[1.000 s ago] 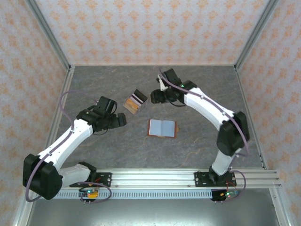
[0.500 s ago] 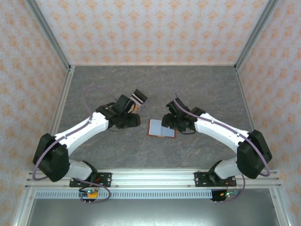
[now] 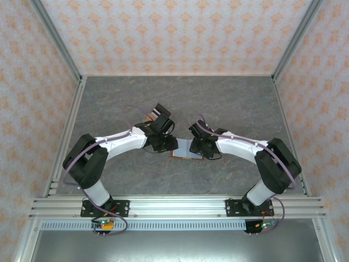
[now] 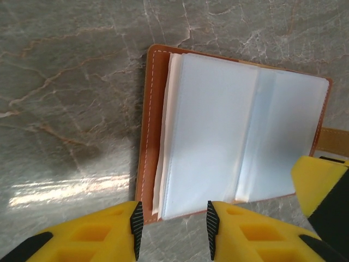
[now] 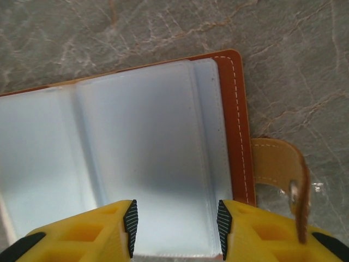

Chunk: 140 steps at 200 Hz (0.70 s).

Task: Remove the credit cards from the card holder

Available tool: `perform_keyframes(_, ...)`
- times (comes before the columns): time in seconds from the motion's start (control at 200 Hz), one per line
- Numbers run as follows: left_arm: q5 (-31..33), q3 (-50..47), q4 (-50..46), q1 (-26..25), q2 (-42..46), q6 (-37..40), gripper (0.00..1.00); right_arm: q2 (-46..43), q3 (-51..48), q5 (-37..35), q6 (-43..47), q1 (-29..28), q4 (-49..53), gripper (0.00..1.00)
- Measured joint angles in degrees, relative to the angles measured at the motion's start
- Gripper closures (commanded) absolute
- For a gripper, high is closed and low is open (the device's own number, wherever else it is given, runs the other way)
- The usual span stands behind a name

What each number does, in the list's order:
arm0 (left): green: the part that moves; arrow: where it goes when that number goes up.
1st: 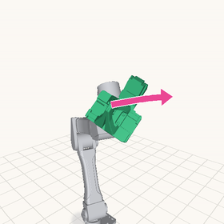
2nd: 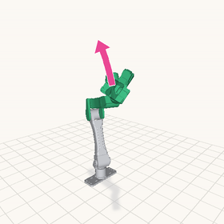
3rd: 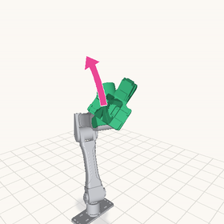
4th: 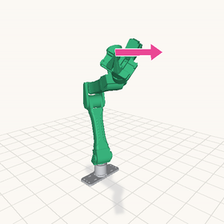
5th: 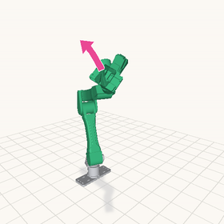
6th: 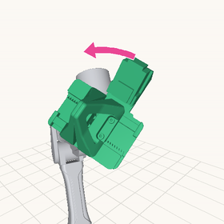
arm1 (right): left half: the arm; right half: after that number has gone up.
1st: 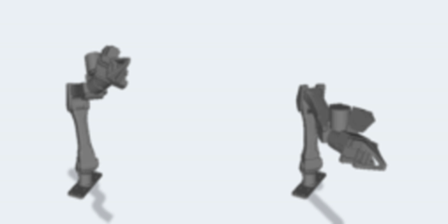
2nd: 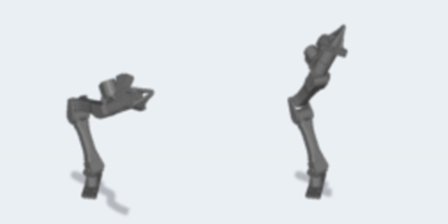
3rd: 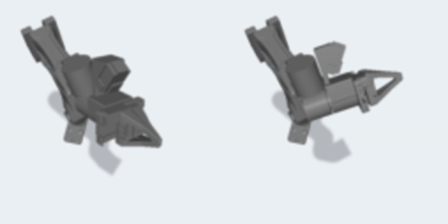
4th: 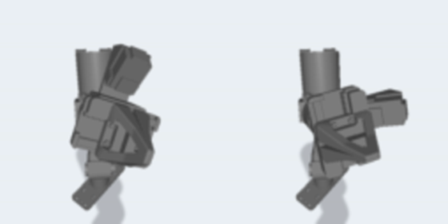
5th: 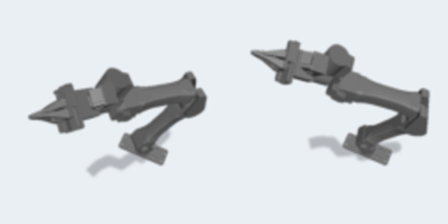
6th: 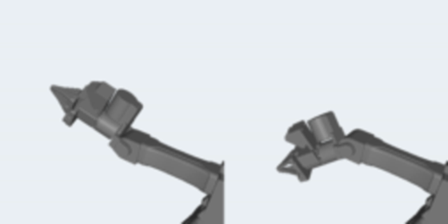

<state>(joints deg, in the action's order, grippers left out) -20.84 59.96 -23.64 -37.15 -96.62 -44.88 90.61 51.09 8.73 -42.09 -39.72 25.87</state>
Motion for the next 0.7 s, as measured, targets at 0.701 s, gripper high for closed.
perform_keyframes(0.701,-1.27,3.02,0.92,-1.53,-7.41,-0.31,0.70,2.43,0.00,-1.25,-0.31,0.26,-0.48,0.63)
